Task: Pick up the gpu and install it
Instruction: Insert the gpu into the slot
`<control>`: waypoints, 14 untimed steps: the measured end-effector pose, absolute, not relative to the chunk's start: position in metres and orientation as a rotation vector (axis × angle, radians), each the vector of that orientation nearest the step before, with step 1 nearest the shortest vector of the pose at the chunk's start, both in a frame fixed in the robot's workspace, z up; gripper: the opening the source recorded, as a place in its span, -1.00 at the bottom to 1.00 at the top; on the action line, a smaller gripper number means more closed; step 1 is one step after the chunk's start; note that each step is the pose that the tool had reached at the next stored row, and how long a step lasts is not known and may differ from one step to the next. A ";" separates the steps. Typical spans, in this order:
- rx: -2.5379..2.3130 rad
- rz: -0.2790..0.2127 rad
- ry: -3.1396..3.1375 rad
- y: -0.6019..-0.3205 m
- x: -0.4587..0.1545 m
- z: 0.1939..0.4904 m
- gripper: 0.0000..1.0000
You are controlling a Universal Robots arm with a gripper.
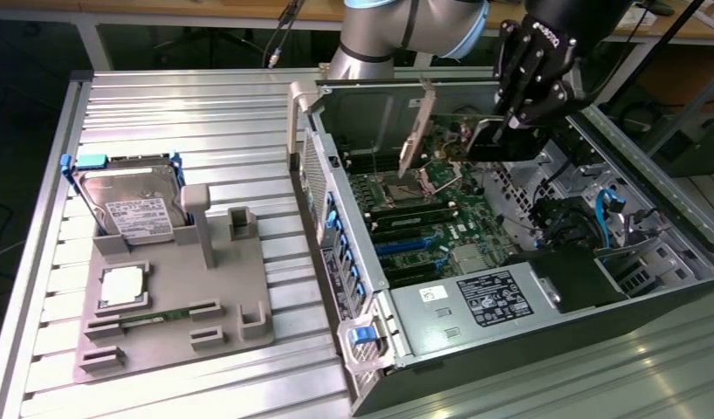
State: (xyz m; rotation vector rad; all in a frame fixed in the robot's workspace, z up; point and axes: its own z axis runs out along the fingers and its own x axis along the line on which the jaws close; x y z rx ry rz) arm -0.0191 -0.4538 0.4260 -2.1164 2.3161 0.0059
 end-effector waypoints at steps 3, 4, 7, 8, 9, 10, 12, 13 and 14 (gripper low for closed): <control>-2.194 0.006 2.243 -0.454 -0.019 0.426 -0.47; -2.226 0.006 2.211 -0.454 -0.019 0.426 -0.47; -2.257 0.006 2.180 -0.454 -0.019 0.426 -0.47; -2.257 0.006 2.180 -0.454 -0.019 0.426 -0.47; -2.257 0.006 2.180 -0.454 -0.019 0.426 -0.47; -2.257 0.006 2.180 -0.454 -0.019 0.426 -0.47; -2.257 0.006 2.180 -0.454 -0.019 0.426 -0.47; -2.257 0.006 2.180 -0.454 -0.019 0.425 -0.47; -2.257 0.006 2.180 -0.454 -0.019 0.425 -0.47</control>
